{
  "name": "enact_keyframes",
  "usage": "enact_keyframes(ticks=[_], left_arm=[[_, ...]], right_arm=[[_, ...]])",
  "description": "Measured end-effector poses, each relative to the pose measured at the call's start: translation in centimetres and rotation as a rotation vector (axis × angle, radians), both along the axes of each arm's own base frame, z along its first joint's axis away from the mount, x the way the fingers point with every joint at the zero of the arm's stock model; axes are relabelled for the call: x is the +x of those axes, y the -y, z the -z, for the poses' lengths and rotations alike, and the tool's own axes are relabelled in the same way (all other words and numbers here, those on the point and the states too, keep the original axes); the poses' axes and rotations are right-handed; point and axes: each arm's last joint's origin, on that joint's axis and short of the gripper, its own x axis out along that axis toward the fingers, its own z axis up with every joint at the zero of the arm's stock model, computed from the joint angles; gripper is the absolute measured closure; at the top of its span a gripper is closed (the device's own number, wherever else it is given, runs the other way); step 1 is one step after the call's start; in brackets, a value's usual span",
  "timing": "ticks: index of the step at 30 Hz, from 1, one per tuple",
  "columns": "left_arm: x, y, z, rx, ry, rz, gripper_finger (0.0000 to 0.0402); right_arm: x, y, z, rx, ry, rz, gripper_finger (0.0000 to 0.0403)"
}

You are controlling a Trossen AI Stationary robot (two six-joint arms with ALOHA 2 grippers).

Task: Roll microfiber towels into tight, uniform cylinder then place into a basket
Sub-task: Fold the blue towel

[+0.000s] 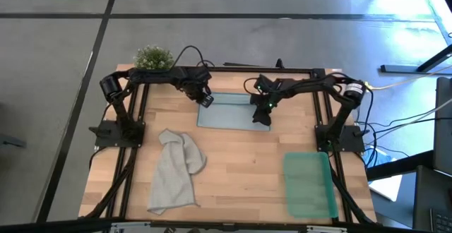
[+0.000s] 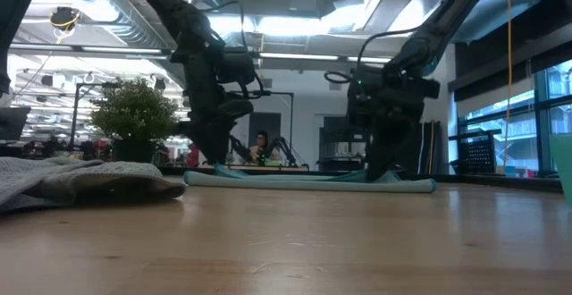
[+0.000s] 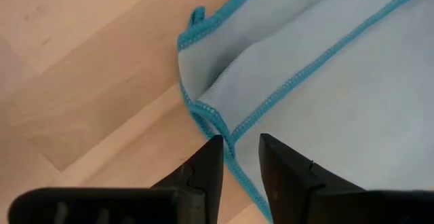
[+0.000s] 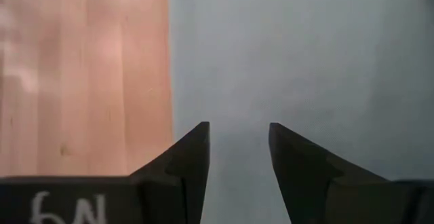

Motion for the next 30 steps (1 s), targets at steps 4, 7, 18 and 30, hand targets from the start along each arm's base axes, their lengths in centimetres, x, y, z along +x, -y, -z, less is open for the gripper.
enact_keyframes(ticks=[4, 7, 18, 30], left_arm=[[0.0, -0.1, 0.9, -0.024, -0.031, -0.021, 0.0312], [0.1, -0.1, 1.4, -0.028, -0.044, -0.026, 0.0311], [1.0, -1.0, 0.9, -0.001, 0.098, -0.005, 0.0311], [0.8, -2.7, 1.0, 0.143, 0.093, -0.034, 0.0311]], right_arm=[[0.0, 0.0, 0.4, 0.0, -0.007, -0.008, 0.025], [0.1, 0.0, 0.4, -0.002, -0.004, -0.01, 0.025], [0.1, 0.1, 0.4, -0.001, -0.004, -0.007, 0.025], [0.1, 0.1, 0.4, -0.016, 0.008, -0.024, 0.025]])
